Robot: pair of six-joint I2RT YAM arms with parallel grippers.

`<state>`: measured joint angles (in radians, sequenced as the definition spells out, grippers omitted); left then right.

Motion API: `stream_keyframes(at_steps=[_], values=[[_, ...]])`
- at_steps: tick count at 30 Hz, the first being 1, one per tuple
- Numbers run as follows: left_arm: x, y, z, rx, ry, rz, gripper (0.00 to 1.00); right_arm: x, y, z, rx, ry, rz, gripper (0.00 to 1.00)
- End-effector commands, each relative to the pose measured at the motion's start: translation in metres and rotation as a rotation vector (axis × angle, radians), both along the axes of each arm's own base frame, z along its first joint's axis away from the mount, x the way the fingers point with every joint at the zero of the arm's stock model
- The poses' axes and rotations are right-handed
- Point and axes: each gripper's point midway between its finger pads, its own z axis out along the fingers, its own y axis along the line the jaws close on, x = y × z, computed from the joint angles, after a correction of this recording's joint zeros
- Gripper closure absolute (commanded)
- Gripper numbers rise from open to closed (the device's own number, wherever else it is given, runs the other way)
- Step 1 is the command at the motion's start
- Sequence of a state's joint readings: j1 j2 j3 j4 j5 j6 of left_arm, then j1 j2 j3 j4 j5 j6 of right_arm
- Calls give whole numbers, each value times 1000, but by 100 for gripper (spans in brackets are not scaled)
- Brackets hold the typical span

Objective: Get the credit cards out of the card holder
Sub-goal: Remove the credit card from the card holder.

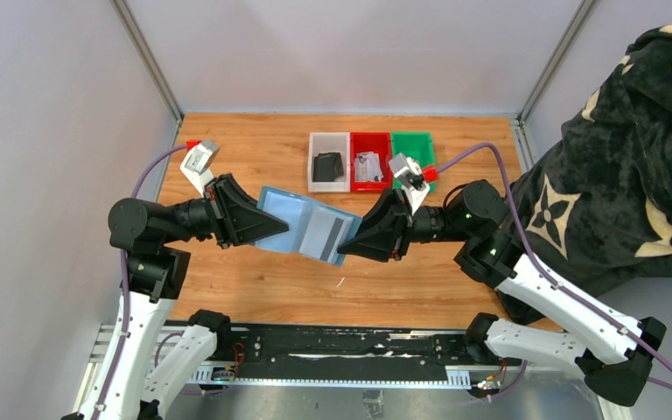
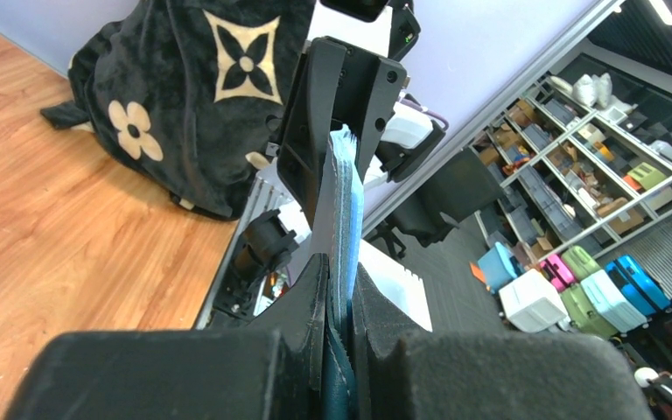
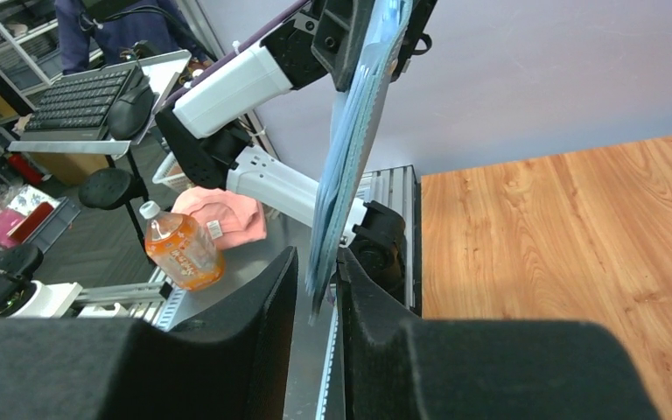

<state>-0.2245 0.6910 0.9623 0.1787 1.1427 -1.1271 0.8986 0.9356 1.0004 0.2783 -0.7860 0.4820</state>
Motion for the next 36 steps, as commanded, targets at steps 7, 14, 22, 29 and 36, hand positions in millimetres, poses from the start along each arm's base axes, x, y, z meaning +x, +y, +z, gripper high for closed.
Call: stream_keyframes(at_steps=[7, 14, 22, 29, 36], values=[[-11, 1, 12, -5, -39, -23, 100, -13, -3, 6, 23, -35, 64, 77], [-12, 2, 13, -5, -40, -25, 100, -15, -4, 4, 19, -44, 71, 83], [-12, 1, 14, -7, -38, -26, 100, -9, -1, 2, 10, -40, 49, 84], [-12, 1, 15, -7, -40, -28, 100, -3, -1, 1, 7, -59, 5, 83], [-13, 1, 16, -8, -41, -28, 100, -4, -4, 1, 24, -73, -3, 76]])
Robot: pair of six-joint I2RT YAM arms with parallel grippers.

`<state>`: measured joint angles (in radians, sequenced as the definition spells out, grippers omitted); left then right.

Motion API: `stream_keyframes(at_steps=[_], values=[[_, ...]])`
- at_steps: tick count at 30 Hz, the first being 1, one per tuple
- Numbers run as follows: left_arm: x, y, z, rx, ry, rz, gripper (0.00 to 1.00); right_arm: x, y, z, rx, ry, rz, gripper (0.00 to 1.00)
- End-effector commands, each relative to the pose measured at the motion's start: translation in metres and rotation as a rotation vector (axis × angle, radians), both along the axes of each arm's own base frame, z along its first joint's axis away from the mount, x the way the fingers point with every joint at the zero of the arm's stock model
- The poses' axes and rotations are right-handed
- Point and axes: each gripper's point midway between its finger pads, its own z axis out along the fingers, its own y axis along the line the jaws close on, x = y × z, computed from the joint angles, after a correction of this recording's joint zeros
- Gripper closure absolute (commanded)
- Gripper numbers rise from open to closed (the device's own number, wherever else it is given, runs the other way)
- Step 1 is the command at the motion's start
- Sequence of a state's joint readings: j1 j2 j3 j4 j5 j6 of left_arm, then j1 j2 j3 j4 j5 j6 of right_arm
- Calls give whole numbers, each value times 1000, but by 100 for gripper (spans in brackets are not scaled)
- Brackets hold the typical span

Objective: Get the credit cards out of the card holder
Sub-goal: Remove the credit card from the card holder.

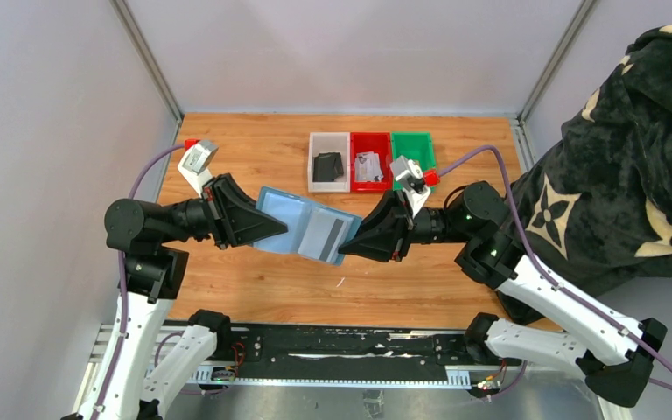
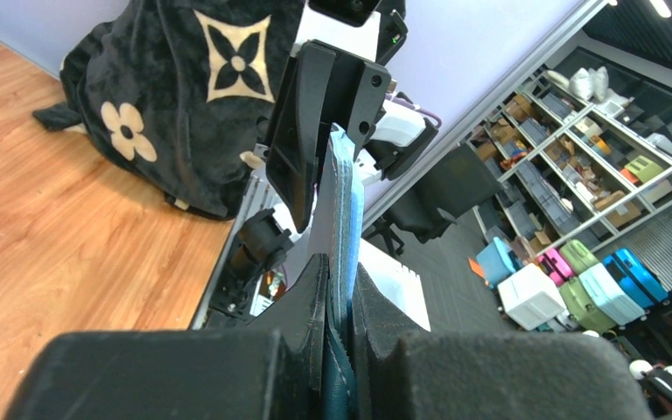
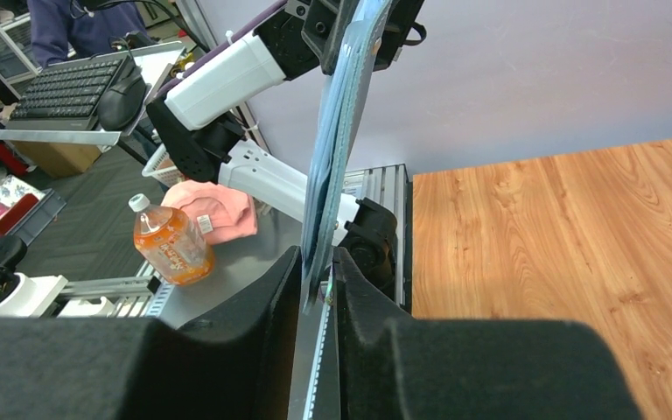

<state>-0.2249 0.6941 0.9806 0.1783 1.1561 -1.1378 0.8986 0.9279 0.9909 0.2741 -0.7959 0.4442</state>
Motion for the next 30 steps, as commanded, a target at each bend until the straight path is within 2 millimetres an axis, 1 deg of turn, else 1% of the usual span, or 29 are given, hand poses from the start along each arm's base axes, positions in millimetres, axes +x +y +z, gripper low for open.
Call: stream_keyframes(at_steps=[1, 8, 11, 15, 22, 26, 30], values=[[-8, 1, 11, -8, -35, -14, 100, -4, -3, 4, 26, -37, -3, 76], [-8, 1, 13, -10, -37, -12, 100, -5, -5, 2, 27, -37, -1, 75], [-6, 1, 12, -12, -31, -6, 100, -4, -2, 8, 40, -37, 6, 75], [-7, 1, 13, -12, -33, -8, 100, 2, 4, 11, 29, -23, -3, 76], [-6, 1, 11, -11, -34, -9, 100, 8, 9, 11, 18, 9, -25, 76], [-7, 1, 13, -13, -35, -8, 100, 6, 8, 11, 30, 0, -18, 77], [-9, 1, 15, -13, -40, -13, 100, -2, 3, 11, 52, -30, 9, 79]])
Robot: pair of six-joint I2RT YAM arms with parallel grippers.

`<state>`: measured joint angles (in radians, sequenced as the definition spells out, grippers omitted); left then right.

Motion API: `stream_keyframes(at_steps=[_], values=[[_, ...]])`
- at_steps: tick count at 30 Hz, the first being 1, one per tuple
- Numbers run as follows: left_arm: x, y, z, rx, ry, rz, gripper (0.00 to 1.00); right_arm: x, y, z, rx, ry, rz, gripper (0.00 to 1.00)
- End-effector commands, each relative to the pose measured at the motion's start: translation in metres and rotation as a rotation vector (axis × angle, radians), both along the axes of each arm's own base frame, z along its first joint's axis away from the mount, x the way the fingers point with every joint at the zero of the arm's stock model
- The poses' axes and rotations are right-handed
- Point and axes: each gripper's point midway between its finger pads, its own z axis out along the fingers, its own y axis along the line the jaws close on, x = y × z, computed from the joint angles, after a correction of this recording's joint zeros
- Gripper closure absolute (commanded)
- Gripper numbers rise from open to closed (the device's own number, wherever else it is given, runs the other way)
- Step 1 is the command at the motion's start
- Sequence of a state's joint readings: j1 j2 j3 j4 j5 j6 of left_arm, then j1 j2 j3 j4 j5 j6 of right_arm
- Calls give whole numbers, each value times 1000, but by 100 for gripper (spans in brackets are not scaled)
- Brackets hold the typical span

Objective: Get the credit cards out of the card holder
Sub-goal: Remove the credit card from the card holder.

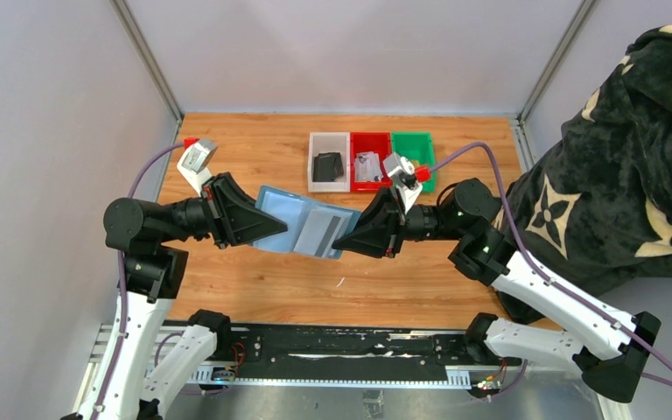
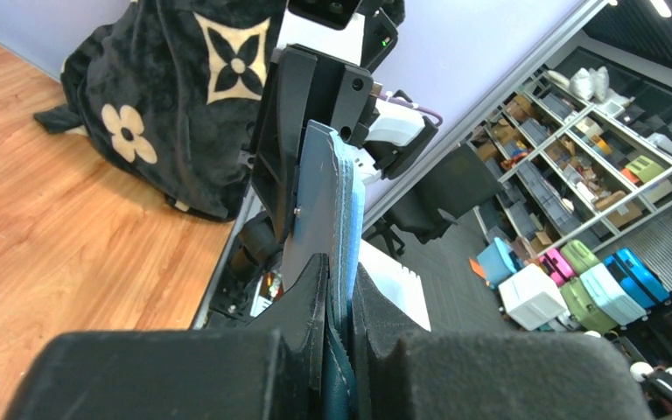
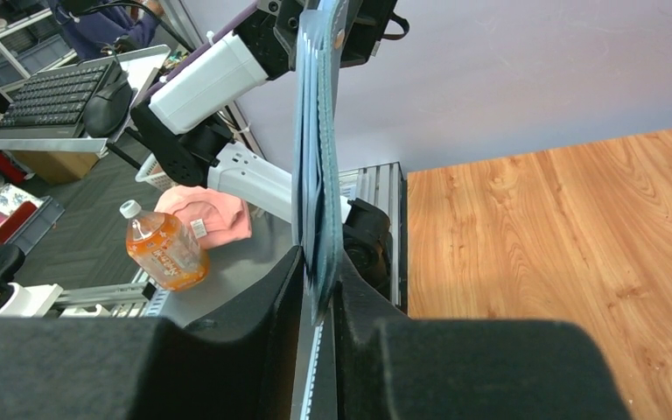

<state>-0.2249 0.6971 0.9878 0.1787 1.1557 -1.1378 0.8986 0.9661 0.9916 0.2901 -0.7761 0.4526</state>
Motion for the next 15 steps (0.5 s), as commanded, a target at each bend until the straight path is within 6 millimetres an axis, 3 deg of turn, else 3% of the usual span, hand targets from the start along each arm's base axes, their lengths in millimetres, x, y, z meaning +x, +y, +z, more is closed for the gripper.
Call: stream_keyframes(at_steps=[1, 7, 11, 15], values=[[-10, 1, 13, -11, -37, -16, 100, -13, -8, 18, 72, -60, 25, 81], [-9, 1, 13, -10, -40, -14, 100, 4, -1, 18, 50, -13, -47, 83], [-8, 1, 10, -7, -41, -12, 100, 14, 8, 19, 14, 40, -79, 79], [-6, 1, 9, -6, -41, -10, 100, 11, 15, 18, 14, 62, -73, 73]])
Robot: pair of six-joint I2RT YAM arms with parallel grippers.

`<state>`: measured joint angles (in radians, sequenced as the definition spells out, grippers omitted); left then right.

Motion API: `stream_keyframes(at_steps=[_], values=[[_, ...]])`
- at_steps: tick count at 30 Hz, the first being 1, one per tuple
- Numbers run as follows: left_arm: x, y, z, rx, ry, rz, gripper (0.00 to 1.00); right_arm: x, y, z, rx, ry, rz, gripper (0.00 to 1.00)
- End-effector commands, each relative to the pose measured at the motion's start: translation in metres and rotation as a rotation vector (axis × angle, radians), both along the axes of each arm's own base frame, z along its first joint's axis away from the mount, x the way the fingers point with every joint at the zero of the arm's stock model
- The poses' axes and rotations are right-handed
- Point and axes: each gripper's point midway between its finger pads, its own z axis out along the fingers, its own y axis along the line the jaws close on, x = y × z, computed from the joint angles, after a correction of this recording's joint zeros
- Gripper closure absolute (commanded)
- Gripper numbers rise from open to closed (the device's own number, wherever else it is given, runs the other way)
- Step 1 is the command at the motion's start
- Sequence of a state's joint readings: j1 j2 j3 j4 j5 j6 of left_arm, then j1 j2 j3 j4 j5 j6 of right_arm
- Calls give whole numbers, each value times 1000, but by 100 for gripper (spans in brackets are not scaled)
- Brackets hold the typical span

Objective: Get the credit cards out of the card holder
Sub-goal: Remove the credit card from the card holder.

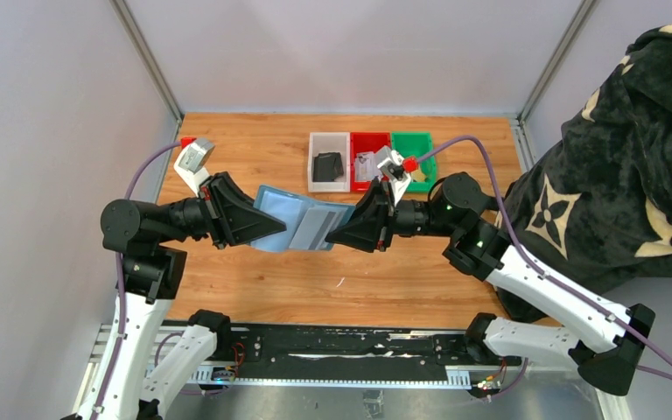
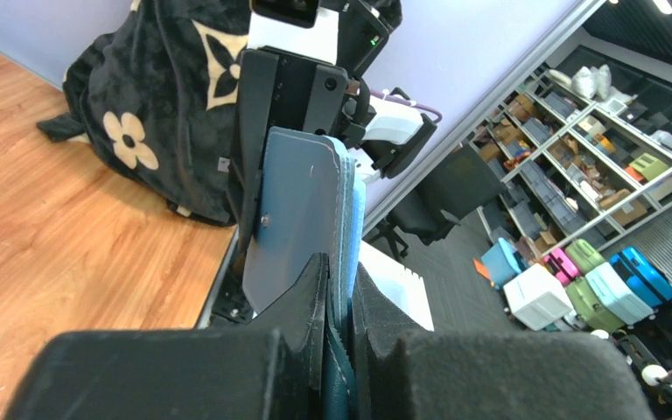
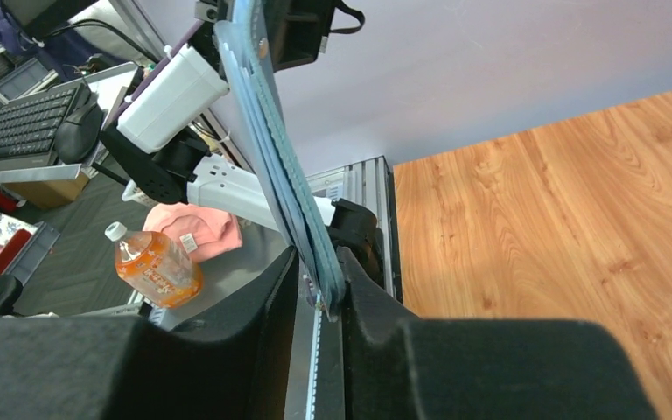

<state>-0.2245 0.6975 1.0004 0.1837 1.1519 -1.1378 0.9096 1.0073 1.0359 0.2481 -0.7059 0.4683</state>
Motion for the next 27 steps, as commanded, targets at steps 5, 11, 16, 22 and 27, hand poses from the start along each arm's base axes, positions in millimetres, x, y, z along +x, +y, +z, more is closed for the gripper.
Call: stream_keyframes(at_steps=[5, 11, 16, 22, 27], values=[[-3, 0, 3, 1, -18, -14, 100, -15, 4, 23, 91, -13, 23, 66], [-4, 0, 2, 4, -23, -17, 100, -19, -2, 33, 160, -38, 19, 63], [-1, -1, -3, 8, -22, -13, 100, -20, 2, 33, 161, -16, 40, 59], [1, -1, -4, 8, -22, -7, 100, -16, 8, 30, 144, 2, 22, 56], [2, -1, -8, 11, -33, -2, 100, -8, 19, 26, 96, 37, -27, 56]])
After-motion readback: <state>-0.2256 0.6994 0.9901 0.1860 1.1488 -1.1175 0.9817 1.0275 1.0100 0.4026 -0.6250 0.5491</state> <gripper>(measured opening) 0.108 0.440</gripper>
